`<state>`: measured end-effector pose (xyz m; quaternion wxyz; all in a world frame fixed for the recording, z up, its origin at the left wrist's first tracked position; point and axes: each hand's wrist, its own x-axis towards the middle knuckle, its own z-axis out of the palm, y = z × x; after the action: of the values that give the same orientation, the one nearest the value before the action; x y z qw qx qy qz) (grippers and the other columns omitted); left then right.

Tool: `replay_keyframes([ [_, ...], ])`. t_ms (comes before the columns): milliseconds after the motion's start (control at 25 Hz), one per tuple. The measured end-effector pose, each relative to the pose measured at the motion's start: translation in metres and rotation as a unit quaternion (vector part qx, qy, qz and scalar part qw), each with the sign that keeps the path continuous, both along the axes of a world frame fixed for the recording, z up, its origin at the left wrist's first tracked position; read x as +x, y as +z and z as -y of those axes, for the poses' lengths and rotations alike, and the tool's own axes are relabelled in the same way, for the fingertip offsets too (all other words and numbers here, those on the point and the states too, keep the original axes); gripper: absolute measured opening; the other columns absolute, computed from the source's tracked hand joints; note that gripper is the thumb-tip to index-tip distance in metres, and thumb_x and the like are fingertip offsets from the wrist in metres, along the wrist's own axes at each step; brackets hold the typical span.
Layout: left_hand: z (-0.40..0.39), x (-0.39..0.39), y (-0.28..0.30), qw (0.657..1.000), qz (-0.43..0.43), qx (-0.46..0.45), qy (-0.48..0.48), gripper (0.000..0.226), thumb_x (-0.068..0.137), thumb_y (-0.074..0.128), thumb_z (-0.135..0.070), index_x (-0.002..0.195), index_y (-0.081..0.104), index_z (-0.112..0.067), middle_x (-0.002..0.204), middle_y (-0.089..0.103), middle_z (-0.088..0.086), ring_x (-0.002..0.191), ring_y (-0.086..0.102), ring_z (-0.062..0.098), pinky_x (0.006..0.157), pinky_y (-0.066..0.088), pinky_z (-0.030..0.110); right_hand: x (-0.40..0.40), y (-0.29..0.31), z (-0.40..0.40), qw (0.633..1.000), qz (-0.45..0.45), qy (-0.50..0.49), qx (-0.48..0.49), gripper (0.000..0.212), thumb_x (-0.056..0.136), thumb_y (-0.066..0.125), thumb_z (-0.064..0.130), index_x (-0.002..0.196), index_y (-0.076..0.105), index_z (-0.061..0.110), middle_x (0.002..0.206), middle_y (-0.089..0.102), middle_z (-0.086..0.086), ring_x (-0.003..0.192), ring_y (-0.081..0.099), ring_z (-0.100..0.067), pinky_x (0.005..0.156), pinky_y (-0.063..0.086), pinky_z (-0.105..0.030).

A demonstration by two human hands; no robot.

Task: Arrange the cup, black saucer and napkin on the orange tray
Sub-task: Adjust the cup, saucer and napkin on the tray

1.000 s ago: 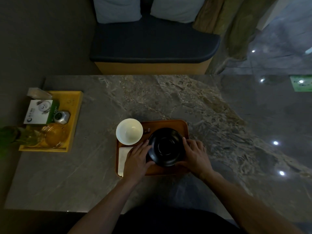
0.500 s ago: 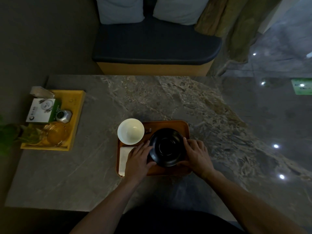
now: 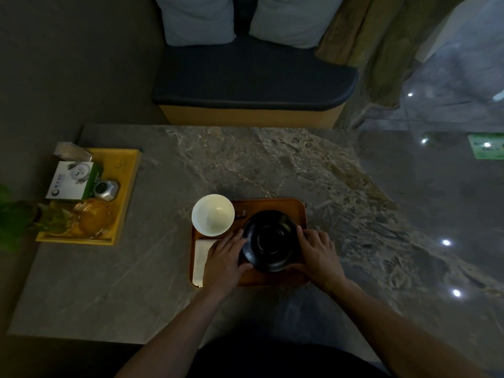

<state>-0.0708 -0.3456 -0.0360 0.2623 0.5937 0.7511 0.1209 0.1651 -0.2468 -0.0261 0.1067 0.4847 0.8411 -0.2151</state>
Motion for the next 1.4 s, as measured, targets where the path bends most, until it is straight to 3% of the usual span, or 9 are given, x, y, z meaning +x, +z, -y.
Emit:
replay_keyframes([
  [360, 0.023, -0.009, 0.007, 1.0, -0.011, 0.015, 0.014, 0.067, 0.085, 0.067, -0.045, 0.143, 0.038, -0.028, 0.152, 0.037, -0.007, 0.141, 0.027, 0.012, 0.115, 0.027, 0.038, 0.007, 0.003, 0.016, 1.0, -0.026, -0.013, 0.011, 0.098, 0.076, 0.056, 0.069, 0.151, 0.013, 0.022, 0.15, 0.03, -0.005, 0.135, 0.023, -0.031, 0.109, 0.028, -0.048],
  [600, 0.072, -0.043, 0.011, 0.998, 0.006, 0.02, 0.058, 0.054, 0.086, 0.065, -0.047, 0.135, 0.048, -0.029, 0.143, 0.045, -0.007, 0.133, 0.038, 0.015, 0.106, 0.029, 0.028, 0.026, 0.006, 0.042, 0.995, -0.048, -0.034, 0.076, 0.058, 0.088, 0.044, 0.063, 0.135, 0.046, 0.03, 0.138, 0.05, 0.002, 0.128, 0.041, -0.021, 0.103, 0.037, -0.042],
  [760, 0.096, -0.077, 0.014, 0.999, -0.013, 0.0, 0.047, 0.055, 0.083, 0.066, -0.05, 0.132, 0.051, -0.031, 0.14, 0.048, -0.009, 0.129, 0.041, 0.014, 0.101, 0.027, 0.023, 0.017, 0.01, 0.067, 0.99, -0.102, -0.006, 0.1, 0.035, 0.092, 0.043, 0.057, 0.116, 0.058, 0.037, 0.119, 0.063, 0.008, 0.112, 0.055, -0.019, 0.087, 0.045, -0.038],
  [880, 0.104, -0.101, 0.018, 0.999, 0.001, -0.032, 0.021, 0.056, 0.084, 0.063, -0.053, 0.135, 0.047, -0.036, 0.143, 0.042, -0.012, 0.131, 0.035, 0.014, 0.106, 0.028, 0.03, -0.008, 0.014, 0.085, 0.986, -0.13, 0.014, 0.101, 0.028, 0.09, 0.045, 0.053, 0.108, 0.06, 0.038, 0.111, 0.065, 0.012, 0.105, 0.058, -0.016, 0.081, 0.043, -0.033],
  [1040, 0.1, -0.128, 0.022, 0.997, -0.023, -0.061, -0.034, 0.062, 0.083, 0.059, -0.059, 0.139, 0.042, -0.037, 0.15, 0.034, -0.01, 0.137, 0.028, 0.014, 0.113, 0.025, 0.037, -0.059, 0.022, 0.098, 0.987, -0.12, 0.05, 0.098, 0.036, 0.088, 0.047, 0.054, 0.114, 0.059, 0.034, 0.113, 0.067, 0.006, 0.108, 0.06, -0.02, 0.086, 0.048, -0.04],
  [1160, 0.087, -0.14, 0.024, 0.994, -0.019, -0.079, -0.076, 0.069, 0.081, 0.059, -0.063, 0.142, 0.038, -0.037, 0.154, 0.028, -0.007, 0.142, 0.019, 0.017, 0.116, 0.021, 0.045, -0.091, 0.026, 0.096, 0.992, -0.064, 0.075, 0.074, 0.049, 0.084, 0.051, 0.057, 0.126, 0.052, 0.033, 0.127, 0.061, 0.003, 0.125, 0.051, -0.026, 0.099, 0.042, -0.048],
  [1320, 0.066, -0.145, 0.019, 0.988, -0.033, -0.086, -0.124, 0.071, 0.082, 0.059, -0.062, 0.144, 0.036, -0.034, 0.157, 0.024, -0.005, 0.145, 0.01, 0.02, 0.118, 0.016, 0.049, -0.116, 0.018, 0.089, 0.996, 0.007, 0.084, 0.044, 0.069, 0.087, 0.043, 0.064, 0.146, 0.027, 0.033, 0.156, 0.027, 0.001, 0.146, 0.014, -0.029, 0.114, 0.007, -0.052],
  [1400, 0.059, -0.144, 0.014, 0.986, -0.032, -0.08, -0.144, 0.074, 0.081, 0.058, -0.064, 0.145, 0.034, -0.034, 0.159, 0.021, -0.004, 0.146, 0.007, 0.021, 0.118, 0.016, 0.049, -0.123, 0.012, 0.085, 0.995, 0.022, 0.086, 0.041, 0.072, 0.088, 0.037, 0.066, 0.149, 0.015, 0.035, 0.16, 0.016, 0.001, 0.146, 0.001, -0.029, 0.115, 0.001, -0.053],
])
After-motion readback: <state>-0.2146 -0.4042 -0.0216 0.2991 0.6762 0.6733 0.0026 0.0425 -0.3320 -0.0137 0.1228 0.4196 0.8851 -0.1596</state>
